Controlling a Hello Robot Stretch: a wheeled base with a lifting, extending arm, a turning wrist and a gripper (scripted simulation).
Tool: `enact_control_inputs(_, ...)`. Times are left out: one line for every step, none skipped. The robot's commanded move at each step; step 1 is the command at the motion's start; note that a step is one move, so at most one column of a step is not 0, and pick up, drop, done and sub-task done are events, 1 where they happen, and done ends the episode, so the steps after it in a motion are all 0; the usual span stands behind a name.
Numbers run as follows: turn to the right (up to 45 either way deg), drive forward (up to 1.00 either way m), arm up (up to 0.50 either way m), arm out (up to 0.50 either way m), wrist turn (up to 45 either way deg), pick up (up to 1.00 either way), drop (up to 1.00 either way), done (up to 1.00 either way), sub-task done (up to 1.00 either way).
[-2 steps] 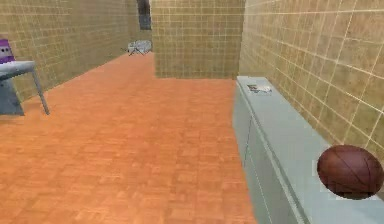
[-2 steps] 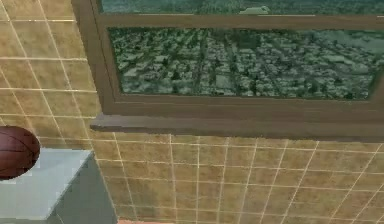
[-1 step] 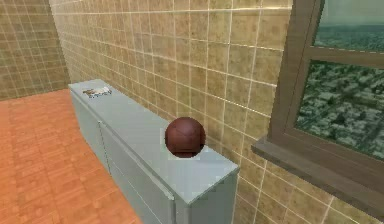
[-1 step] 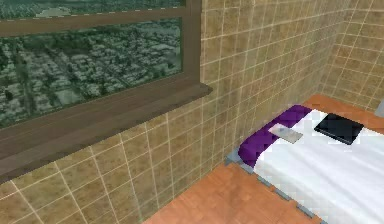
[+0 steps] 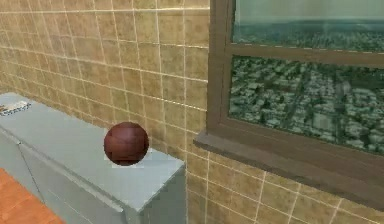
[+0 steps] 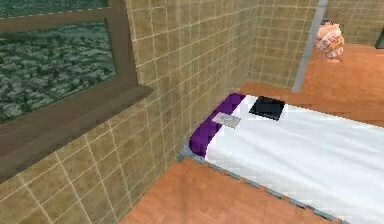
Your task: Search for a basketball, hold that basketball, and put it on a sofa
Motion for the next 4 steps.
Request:
enact_control_inputs(0.0,0.4,0.0,0.0,0.0,0.0,0.0,0.0,0.0)
enact_control_inputs(-45.0,0.0,0.0,0.0,0.0,0.0,0.0,0.0,0.0)
enact_control_inputs(-45.0,0.0,0.0,0.0,0.0,0.0,0.0,0.0,0.0)
enact_control_inputs(-27.0,0.0,0.0,0.0,0.0,0.0,0.0,0.0,0.0)
